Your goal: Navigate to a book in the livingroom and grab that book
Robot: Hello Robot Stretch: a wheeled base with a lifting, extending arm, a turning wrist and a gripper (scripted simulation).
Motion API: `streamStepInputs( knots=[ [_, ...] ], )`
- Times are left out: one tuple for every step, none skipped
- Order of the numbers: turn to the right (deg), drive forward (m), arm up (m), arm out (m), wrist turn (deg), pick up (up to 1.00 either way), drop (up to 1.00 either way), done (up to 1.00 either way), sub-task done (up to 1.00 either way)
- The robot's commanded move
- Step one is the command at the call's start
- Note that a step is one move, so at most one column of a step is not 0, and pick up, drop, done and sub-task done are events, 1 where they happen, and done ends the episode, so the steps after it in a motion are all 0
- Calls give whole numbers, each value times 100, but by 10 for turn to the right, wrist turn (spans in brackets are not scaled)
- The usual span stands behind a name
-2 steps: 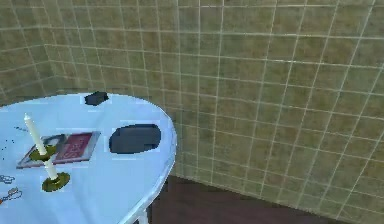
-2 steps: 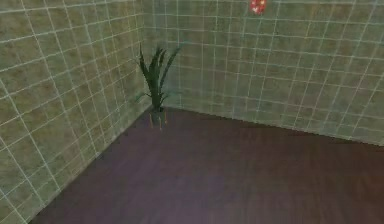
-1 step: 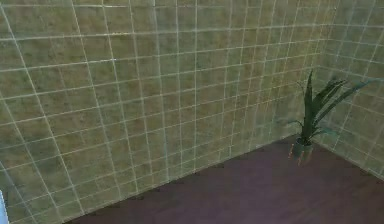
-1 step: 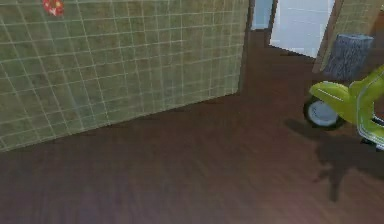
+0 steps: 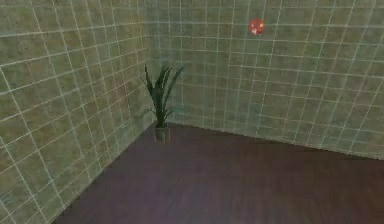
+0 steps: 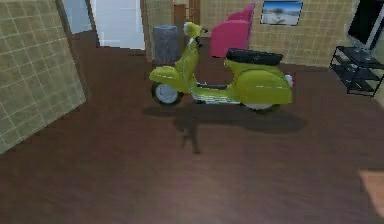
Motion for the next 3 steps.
streamStepInputs(
  knots=[
    [270, 0, 0, 0, 0, 0, 0, 0, 0],
    [0, 15, 0, 0, 0, 0, 0, 0, 0],
    [-450, 0, 0, 0, 0, 0, 0, 0, 0]
  ],
)
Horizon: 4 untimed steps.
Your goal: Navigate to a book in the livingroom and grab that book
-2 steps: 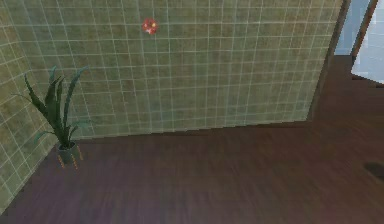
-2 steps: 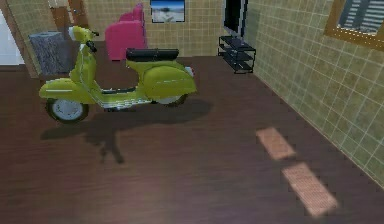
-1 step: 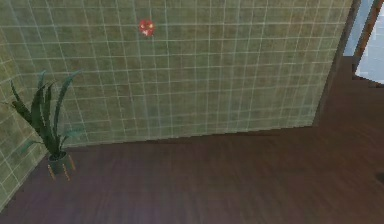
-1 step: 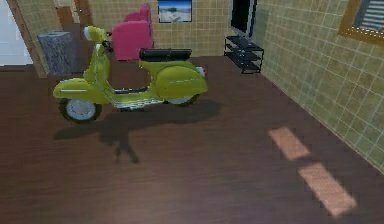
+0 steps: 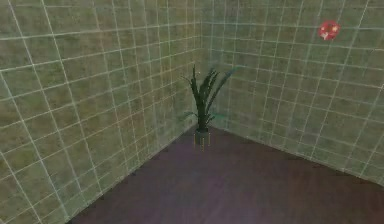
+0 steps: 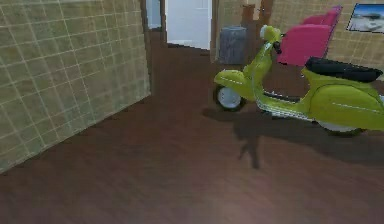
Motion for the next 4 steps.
streamStepInputs(
  knots=[
    [-330, 0, 0, 0, 0, 0, 0, 0, 0],
    [0, 15, 0, 0, 0, 0, 0, 0, 0],
    [-450, 0, 0, 0, 0, 0, 0, 0, 0],
    [-450, 0, 0, 0, 0, 0, 0, 0, 0]
  ],
)
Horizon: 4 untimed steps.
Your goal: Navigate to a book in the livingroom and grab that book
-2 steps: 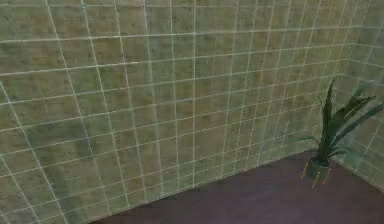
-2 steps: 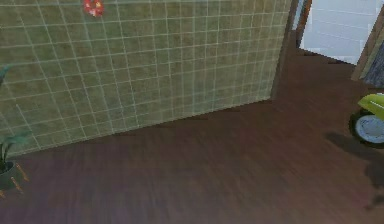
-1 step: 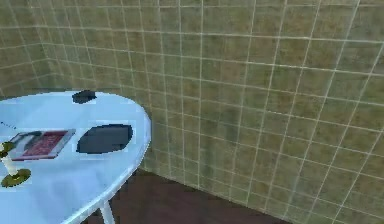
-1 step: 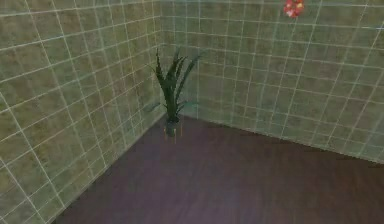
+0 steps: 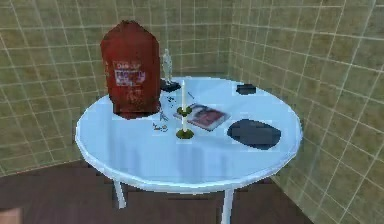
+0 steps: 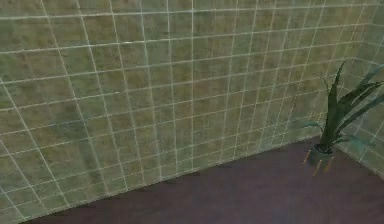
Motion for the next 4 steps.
streamStepInputs(
  knots=[
    [-450, 0, 0, 0, 0, 0, 0, 0, 0],
    [-360, 0, 0, 0, 0, 0, 0, 0, 0],
    [450, 0, 0, 0, 0, 0, 0, 0, 0],
    [450, 0, 0, 0, 0, 0, 0, 0, 0]
  ],
)
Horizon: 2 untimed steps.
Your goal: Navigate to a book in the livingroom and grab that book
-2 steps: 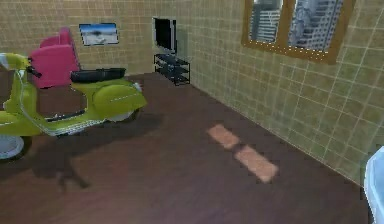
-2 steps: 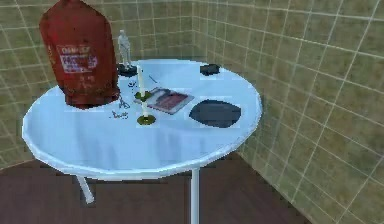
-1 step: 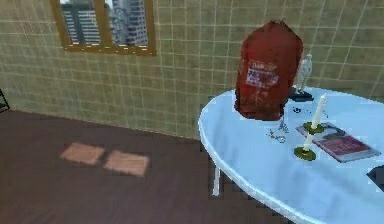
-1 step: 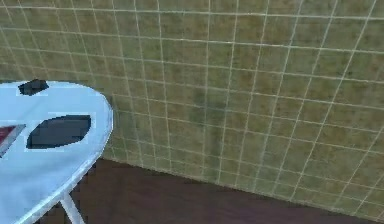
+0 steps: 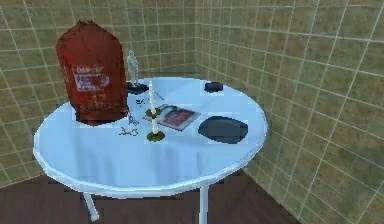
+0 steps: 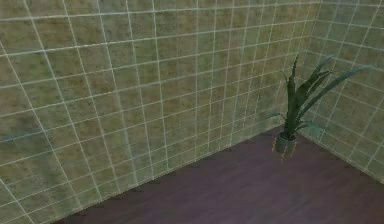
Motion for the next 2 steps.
streamStepInputs(
  knots=[
    [60, 0, 0, 0, 0, 0, 0, 0, 0],
    [0, 40, 0, 0, 0, 0, 0, 0, 0]
  ],
)
